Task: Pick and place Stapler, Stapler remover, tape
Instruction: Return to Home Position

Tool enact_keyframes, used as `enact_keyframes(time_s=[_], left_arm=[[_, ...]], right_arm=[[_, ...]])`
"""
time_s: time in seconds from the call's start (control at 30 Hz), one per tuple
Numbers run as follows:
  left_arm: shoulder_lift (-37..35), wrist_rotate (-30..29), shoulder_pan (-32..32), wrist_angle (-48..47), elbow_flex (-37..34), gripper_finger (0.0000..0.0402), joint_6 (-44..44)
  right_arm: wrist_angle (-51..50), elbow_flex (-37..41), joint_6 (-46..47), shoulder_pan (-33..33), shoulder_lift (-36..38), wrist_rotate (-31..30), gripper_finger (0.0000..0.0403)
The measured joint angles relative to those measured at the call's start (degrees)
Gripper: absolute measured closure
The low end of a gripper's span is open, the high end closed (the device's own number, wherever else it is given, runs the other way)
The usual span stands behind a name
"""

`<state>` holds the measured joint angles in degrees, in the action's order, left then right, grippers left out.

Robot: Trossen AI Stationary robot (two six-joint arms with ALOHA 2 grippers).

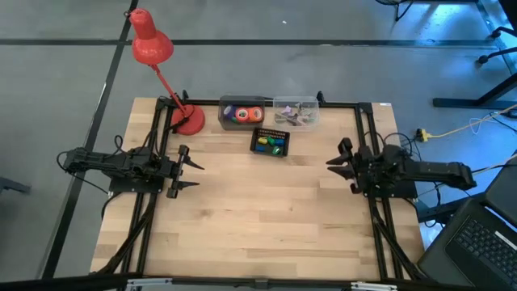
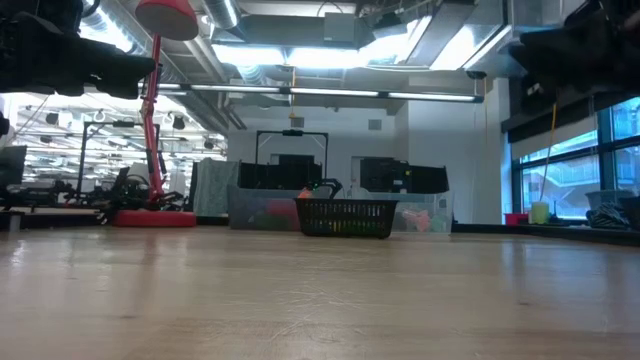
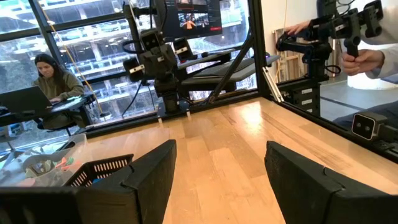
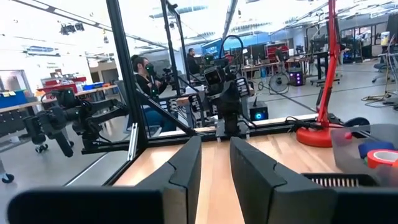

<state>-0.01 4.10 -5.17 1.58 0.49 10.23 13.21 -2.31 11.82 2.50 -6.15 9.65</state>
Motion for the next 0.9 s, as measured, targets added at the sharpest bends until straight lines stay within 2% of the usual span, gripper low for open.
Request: enact_keyframes(time_s=[0.3, 0.5, 0.6, 0.7, 0.9], left_arm=[[0.0, 0.0, 0.0, 0.0, 0.0, 0.0164, 0.0], [0.0, 0.0, 0.0, 0.0, 0.0, 0.0164, 0.0], [0.0, 0.0, 0.0, 0.0, 0.0, 0.0164, 0.0], [0.0, 0.0, 0.0, 0.0, 0.0, 0.0164, 0.0], [0.0, 0.0, 0.0, 0.0, 0.0, 0.0164, 0.0]], right_arm=[[-2.5, 1.9, 0.5, 0.0, 5.5, 0.5, 0.0315], [0.4, 1.9, 4.1, 0.0, 6.1, 5.1, 0.0315], [2.9, 1.9, 7.7, 0.0, 6.1, 9.4, 0.0315], [6.6, 1.9, 5.2, 0.0, 6.1, 12.6, 0.0315], [8.4, 1.9, 2.9, 0.0, 6.1, 12.6, 0.0315]])
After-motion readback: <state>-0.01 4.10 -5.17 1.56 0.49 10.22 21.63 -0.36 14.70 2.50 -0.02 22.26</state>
